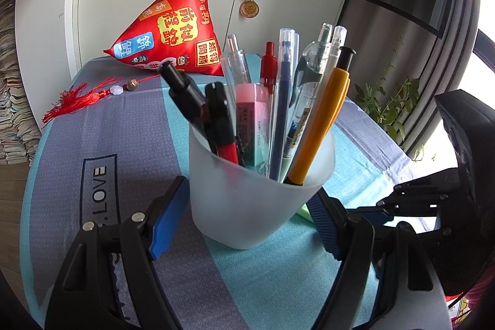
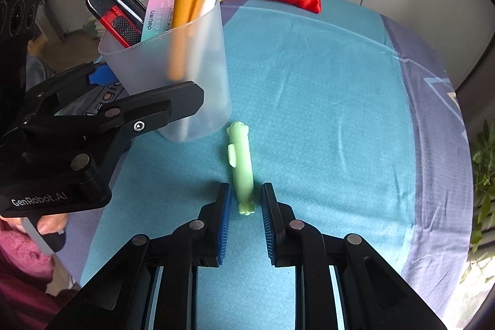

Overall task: Organize stationery
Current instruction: 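Move the right gripper to the green highlighter and grasp it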

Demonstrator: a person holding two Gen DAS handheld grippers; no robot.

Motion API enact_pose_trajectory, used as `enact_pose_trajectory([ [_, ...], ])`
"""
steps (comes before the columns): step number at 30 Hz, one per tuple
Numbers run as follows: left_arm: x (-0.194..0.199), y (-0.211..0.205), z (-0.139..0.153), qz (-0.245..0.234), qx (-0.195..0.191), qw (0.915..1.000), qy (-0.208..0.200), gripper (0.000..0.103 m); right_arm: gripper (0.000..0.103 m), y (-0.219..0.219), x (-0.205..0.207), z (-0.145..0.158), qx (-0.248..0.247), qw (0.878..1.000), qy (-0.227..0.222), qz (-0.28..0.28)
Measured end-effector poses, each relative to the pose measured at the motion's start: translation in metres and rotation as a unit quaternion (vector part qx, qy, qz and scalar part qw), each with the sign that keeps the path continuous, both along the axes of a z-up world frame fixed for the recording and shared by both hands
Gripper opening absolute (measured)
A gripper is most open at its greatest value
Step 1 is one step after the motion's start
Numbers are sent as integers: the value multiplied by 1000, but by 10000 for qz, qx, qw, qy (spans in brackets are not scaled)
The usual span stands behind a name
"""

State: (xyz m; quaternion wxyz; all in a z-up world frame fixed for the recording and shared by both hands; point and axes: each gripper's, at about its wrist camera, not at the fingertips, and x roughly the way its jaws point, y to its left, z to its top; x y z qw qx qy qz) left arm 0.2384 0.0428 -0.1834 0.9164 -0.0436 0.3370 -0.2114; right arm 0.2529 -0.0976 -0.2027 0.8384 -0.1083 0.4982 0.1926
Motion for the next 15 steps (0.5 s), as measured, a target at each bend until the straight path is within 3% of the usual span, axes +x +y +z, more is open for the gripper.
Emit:
enact_pose_trajectory([
  [1,0,0,0,0,1,10000,0,76,12,0,-3,1,-79,9999,-57,22],
  [6,0,0,0,0,1,10000,0,76,12,-11,-19,24,97,9996,-270,-3],
  [15,0,0,0,-1,1,10000,0,76,11,-23,-39,93,695,9930,-948,-111],
])
